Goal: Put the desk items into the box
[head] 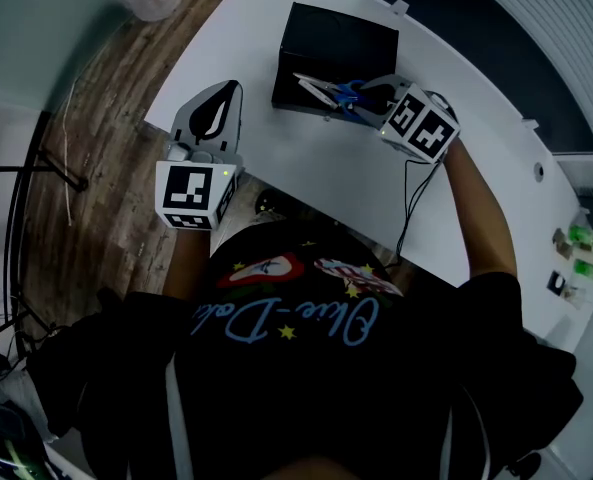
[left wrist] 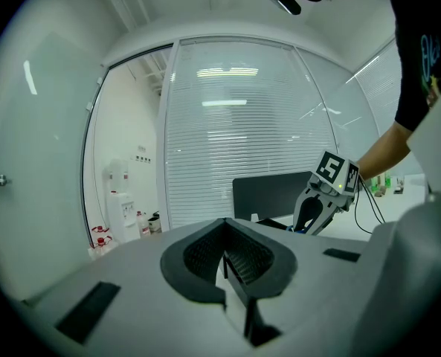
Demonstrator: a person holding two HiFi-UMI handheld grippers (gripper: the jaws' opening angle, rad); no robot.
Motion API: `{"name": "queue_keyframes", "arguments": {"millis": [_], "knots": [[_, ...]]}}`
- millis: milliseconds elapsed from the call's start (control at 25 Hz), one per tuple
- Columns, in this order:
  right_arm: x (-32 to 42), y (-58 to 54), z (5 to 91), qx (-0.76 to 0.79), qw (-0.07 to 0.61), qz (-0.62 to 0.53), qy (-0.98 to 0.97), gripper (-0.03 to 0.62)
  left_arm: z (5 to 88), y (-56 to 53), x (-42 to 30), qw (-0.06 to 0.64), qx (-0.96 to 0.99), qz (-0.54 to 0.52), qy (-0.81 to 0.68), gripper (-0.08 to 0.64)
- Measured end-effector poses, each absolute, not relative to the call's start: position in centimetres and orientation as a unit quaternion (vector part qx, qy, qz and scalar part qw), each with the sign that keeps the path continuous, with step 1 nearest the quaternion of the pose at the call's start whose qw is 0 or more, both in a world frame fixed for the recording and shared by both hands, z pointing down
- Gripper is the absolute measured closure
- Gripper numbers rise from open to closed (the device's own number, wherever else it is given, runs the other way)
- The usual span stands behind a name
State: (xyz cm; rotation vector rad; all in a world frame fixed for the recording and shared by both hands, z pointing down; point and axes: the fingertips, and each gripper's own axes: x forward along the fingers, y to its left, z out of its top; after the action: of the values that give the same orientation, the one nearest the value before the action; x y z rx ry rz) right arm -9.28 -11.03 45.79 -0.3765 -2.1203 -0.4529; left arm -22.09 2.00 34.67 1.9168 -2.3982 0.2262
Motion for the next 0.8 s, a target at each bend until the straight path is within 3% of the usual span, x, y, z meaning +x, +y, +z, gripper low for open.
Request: {"name": "queue_keyframes", "arguments": {"millis": [800], "knots": [[-11.1,-13.4,49.4,-0.139,0.517,-0.157,-0.830,0.503,35.8,2.3,-26.0,0.047,0.615,0.070,-0.784,0.554]]}}
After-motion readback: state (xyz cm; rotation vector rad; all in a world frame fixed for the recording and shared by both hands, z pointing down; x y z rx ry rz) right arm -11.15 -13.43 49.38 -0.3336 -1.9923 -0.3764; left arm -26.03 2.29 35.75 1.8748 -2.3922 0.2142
